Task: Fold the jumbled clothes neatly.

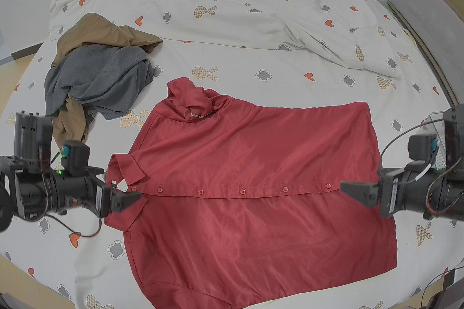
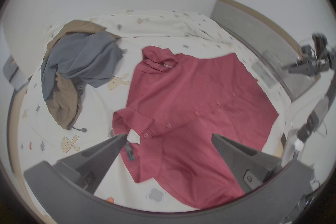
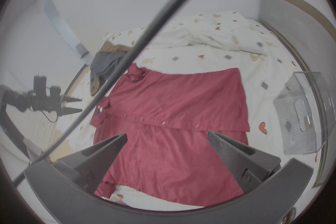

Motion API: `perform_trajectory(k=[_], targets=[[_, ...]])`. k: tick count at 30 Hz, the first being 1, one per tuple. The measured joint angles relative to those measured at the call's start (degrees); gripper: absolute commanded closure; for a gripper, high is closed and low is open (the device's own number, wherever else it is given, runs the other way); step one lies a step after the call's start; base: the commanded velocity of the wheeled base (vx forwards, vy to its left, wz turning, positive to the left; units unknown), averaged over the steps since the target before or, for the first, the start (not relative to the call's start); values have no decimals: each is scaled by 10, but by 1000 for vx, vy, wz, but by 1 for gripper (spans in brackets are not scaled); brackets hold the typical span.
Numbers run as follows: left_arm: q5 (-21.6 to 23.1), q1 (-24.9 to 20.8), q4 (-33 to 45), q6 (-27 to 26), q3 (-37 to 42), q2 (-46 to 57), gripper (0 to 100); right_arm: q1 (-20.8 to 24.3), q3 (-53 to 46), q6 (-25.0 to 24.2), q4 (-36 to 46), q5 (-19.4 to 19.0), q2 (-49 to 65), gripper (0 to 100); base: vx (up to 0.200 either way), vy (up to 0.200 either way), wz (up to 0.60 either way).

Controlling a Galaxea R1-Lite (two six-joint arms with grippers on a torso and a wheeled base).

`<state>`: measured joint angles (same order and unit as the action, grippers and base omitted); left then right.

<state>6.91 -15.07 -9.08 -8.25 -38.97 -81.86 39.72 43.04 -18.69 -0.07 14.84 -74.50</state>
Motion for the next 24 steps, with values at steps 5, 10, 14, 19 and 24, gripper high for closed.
perform_trajectory(k=[5,10,14,19,24], targets=[[-74,-140,76,-20,40,62,0,68,-22,22,15,25,-25,0,0,0,0],[-125,-269,143,-35,115,110,0,112,-62,42,26,43,-40,0,0,0,0],[-154,-345,174,-45,177,136,0,129,-89,52,32,53,-48,0,0,0,0],[-201,-425,181,-49,205,142,0,130,-102,55,34,56,-58,0,0,0,0],[-287,-509,180,-47,214,113,0,127,-107,57,34,58,-73,0,0,0,0]])
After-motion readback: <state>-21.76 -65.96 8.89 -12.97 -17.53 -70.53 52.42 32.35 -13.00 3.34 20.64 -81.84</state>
